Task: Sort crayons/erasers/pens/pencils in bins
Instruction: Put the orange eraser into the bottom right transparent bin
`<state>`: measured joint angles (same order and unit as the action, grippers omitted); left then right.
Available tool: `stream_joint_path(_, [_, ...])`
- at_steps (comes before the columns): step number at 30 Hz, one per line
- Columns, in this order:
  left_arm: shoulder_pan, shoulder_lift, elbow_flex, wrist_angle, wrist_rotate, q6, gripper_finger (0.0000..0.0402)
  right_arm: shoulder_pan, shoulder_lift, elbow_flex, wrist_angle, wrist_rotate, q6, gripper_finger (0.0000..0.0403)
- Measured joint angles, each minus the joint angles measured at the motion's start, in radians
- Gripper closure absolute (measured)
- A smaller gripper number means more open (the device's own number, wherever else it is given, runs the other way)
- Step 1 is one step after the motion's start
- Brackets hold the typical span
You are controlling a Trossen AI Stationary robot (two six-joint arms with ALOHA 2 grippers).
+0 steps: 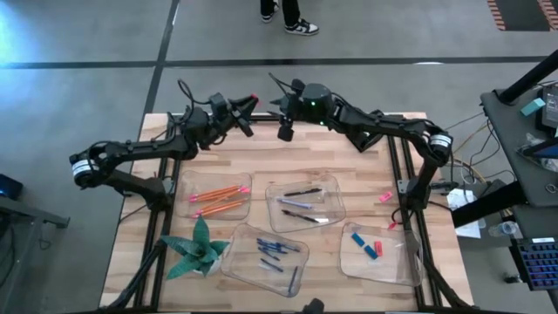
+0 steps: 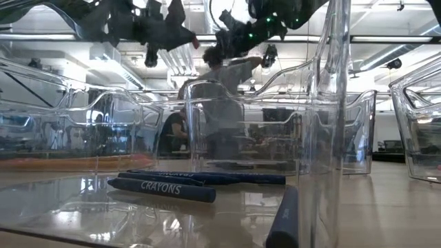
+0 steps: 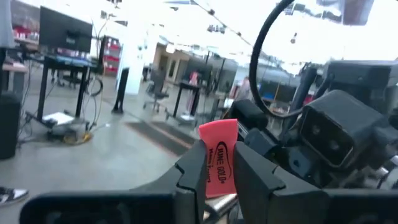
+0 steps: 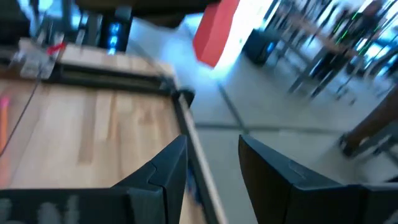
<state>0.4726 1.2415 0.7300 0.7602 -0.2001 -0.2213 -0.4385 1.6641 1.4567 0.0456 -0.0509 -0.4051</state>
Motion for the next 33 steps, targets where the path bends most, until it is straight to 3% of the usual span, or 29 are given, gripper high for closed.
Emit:
stream_joint_path(17, [0.005, 0.013, 0.003, 0.189, -0.005, 0.028, 0.0352, 0.022, 0.008, 0.000, 0.316, -0.008, -0.084, 0.0266])
stream_joint_path(33, [-0.011, 0.117, 0.014, 0.361, 0.015, -0.007, 0.0352, 0.035, 0.008, 0.000, 0.404, -0.011, -0.093, 0.0266])
